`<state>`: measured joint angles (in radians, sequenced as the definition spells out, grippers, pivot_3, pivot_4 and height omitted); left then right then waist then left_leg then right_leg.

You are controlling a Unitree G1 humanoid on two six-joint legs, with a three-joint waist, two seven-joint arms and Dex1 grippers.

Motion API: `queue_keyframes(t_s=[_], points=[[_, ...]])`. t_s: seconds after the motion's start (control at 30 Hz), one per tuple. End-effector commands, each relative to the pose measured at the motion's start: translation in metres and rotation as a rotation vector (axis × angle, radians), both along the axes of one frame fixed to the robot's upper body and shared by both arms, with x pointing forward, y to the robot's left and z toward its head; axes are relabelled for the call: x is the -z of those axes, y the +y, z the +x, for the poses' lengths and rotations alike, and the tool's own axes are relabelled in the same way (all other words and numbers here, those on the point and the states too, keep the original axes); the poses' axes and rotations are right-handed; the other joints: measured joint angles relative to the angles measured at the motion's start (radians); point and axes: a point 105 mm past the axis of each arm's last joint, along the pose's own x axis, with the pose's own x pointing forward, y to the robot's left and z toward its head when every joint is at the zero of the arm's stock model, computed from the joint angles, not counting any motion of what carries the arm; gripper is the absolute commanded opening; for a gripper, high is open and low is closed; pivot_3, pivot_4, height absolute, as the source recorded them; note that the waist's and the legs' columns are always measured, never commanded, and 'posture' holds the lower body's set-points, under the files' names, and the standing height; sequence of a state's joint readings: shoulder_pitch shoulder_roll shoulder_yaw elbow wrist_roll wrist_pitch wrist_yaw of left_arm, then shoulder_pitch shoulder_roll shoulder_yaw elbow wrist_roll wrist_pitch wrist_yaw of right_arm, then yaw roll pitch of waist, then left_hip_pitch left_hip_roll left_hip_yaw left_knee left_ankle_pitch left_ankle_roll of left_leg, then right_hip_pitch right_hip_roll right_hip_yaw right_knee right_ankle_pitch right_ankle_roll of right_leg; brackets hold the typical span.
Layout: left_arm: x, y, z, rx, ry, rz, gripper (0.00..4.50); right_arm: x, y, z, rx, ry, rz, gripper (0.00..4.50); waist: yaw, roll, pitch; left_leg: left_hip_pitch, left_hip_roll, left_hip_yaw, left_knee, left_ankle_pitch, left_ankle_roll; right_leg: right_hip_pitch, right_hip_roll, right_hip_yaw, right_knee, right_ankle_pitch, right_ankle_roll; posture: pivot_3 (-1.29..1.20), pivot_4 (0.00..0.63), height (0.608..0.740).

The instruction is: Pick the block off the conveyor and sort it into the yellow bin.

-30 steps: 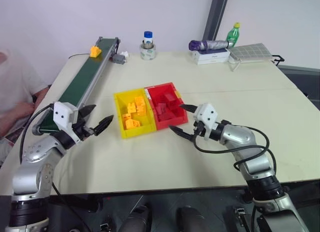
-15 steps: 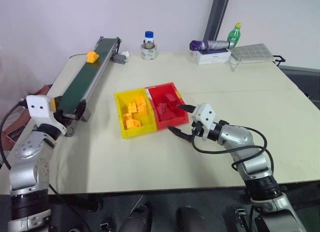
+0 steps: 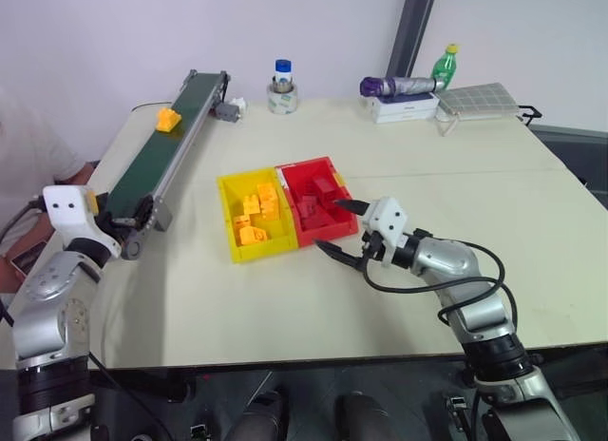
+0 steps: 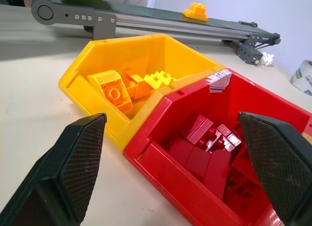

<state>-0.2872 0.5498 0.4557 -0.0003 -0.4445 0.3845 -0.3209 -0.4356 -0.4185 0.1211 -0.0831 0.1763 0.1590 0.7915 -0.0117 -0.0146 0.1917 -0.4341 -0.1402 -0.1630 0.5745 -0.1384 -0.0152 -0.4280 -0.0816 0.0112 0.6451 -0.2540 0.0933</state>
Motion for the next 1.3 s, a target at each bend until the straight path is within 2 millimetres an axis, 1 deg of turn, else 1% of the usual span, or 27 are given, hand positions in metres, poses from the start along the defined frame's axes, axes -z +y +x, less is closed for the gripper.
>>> queue_keyframes(t_s=[0.03,0.07,0.13,0.2,0.3,0.43,0.53,0.83,0.97,1.17,1.3], points=[[-0.018,0.007,-0.005,-0.033,-0.044,0.003,4.44,-0.012,0.005,-0.001,-0.024,-0.051,0.016,4.5,0.0,0.0,0.0,0.0,0.0,0.0,0.0,0.0,0.0,0.0,0.0,0.0,0.0,0.0,0.0,0.0,0.15,0.74],[-0.016,0.008,-0.007,-0.045,-0.026,-0.021,4.44,-0.012,0.006,-0.002,-0.027,-0.05,0.015,4.5,0.0,0.0,0.0,0.0,0.0,0.0,0.0,0.0,0.0,0.0,0.0,0.0,0.0,0.0,0.0,0.0,0.15,0.74],[-0.015,0.008,-0.018,-0.049,-0.006,-0.036,4.44,-0.011,0.007,-0.002,-0.039,-0.046,0.01,4.5,-0.004,0.0,0.0,0.0,0.0,0.0,0.0,0.0,0.0,0.0,0.0,0.0,0.0,0.0,0.0,0.0,0.15,0.74],[-0.013,0.01,-0.034,-0.062,0.003,-0.049,4.44,-0.012,0.006,-0.002,-0.042,-0.046,0.008,4.5,-0.009,0.0,0.0,0.0,0.0,0.0,0.0,0.0,0.0,0.0,0.0,0.0,0.0,0.0,0.0,0.0,0.15,0.74],[-0.01,0.012,-0.051,-0.064,0.012,-0.052,4.44,-0.012,0.005,0.0,-0.042,-0.046,0.007,4.5,-0.005,0.0,0.0,0.0,0.0,0.0,0.0,0.0,0.001,-0.001,0.0,0.0,0.0,0.0,0.0,0.0,0.15,0.74],[0.0,0.028,-0.076,-0.122,0.04,-0.059,4.44,-0.011,0.009,0.0,-0.062,-0.043,0.009,4.5,-0.002,0.0,0.0,0.0,0.001,0.0,0.001,0.0,0.0,0.0,0.0,0.0,0.001,0.0,0.0,0.0,0.15,0.74],[0.006,0.032,-0.082,-0.137,0.054,-0.068,4.44,-0.012,0.011,0.001,-0.072,-0.046,0.008,4.5,0.002,0.0,0.0,0.0,0.001,0.001,0.001,0.0,0.0,0.001,0.0,0.0,0.0,0.0,-0.001,0.0,0.15,0.74],[0.001,0.029,-0.07,-0.114,0.029,-0.06,4.44,-0.012,0.012,-0.001,-0.079,-0.049,0.006,4.5,0.0,0.0,0.0,0.0,0.001,0.001,0.0,-0.001,0.0,0.001,-0.001,0.0,0.0,-0.001,-0.001,0.0,0.15,0.74],[-0.003,0.027,-0.061,-0.105,0.016,-0.067,4.44,-0.011,0.01,-0.001,-0.07,-0.049,0.007,4.5,-0.001,0.0,0.0,0.0,0.001,0.001,0.0,-0.001,0.0,0.0,0.0,0.0,0.0,-0.001,-0.001,0.0,0.15,0.74],[-0.014,0.032,-0.046,-0.119,-0.007,-0.051,4.44,-0.011,0.01,-0.001,-0.062,-0.051,0.011,4.5,0.0,0.0,0.0,0.0,0.001,0.001,0.0,-0.001,0.0,0.0,0.0,0.0,0.0,0.0,-0.001,0.0,0.15,0.74],[-0.017,0.032,-0.042,-0.118,-0.007,-0.018,4.44,-0.012,0.01,-0.001,-0.058,-0.052,0.012,4.5,-0.001,0.0,0.0,0.0,0.001,0.002,0.0,-0.001,0.0,0.0,0.0,0.0,0.0,0.0,-0.001,0.0,0.15,0.74]])
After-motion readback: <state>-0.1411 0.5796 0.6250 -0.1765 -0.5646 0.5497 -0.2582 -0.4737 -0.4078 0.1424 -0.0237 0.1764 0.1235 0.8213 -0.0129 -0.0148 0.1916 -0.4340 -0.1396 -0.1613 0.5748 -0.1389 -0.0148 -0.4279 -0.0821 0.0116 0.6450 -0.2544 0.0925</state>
